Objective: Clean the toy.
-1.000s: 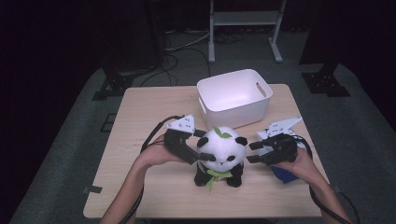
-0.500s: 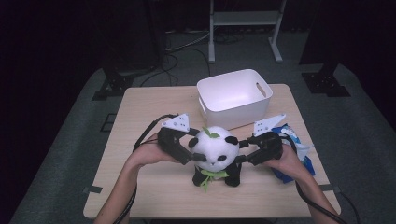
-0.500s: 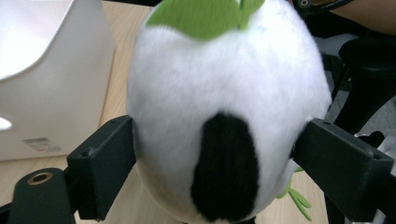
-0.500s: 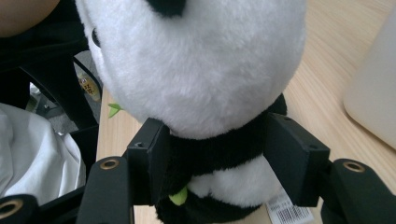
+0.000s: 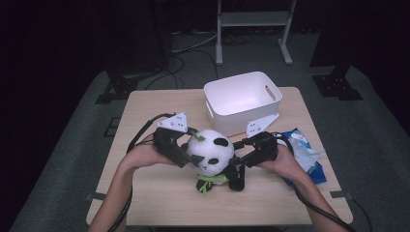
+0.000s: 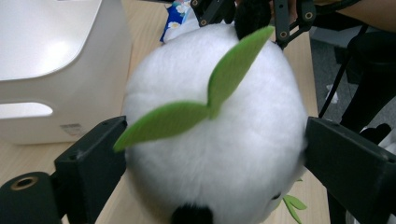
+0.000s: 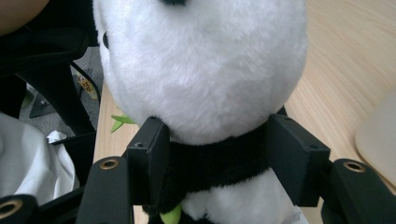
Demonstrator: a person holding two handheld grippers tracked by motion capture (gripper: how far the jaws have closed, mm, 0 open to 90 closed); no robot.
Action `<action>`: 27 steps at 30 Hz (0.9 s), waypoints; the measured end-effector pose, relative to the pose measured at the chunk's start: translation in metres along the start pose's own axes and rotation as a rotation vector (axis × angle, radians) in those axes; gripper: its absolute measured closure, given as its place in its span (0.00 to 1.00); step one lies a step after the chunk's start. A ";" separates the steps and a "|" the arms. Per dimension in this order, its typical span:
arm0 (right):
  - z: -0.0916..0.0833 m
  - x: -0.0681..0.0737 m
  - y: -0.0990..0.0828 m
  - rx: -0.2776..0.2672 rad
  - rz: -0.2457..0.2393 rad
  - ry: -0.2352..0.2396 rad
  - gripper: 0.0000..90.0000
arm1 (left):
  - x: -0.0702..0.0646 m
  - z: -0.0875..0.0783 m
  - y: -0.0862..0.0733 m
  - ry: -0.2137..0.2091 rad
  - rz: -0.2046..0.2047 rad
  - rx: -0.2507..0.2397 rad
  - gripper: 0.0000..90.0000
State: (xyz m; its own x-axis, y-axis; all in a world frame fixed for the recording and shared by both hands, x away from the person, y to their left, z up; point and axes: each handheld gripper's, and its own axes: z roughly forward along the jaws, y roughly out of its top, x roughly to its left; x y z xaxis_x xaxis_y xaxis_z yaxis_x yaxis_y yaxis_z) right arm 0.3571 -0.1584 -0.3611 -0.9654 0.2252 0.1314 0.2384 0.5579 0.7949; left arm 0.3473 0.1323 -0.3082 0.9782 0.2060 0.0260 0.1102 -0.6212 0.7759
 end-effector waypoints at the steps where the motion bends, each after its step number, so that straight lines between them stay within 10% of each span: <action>1: 0.001 0.000 0.002 0.001 -0.001 0.001 0.44 | 0.000 0.000 0.000 0.000 0.000 0.000 0.07; 10: 0.016 0.006 0.018 0.018 -0.033 0.012 0.44 | 0.005 -0.001 -0.003 0.033 0.010 0.069 0.02; 17: 0.022 0.008 0.021 0.051 -0.056 -0.022 0.40 | 0.009 -0.007 -0.019 0.037 -0.002 0.066 0.20; 27: 0.015 -0.007 -0.001 0.156 0.040 -0.068 0.34 | 0.013 -0.015 -0.039 0.035 -0.035 0.026 0.20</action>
State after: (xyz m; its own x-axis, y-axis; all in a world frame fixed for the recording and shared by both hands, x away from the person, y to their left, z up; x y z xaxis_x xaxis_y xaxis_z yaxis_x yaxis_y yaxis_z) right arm 0.3656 -0.1483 -0.3715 -0.9467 0.3004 0.1161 0.2948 0.6632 0.6879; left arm 0.3526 0.1709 -0.3286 0.9670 0.2538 0.0218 0.1489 -0.6326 0.7600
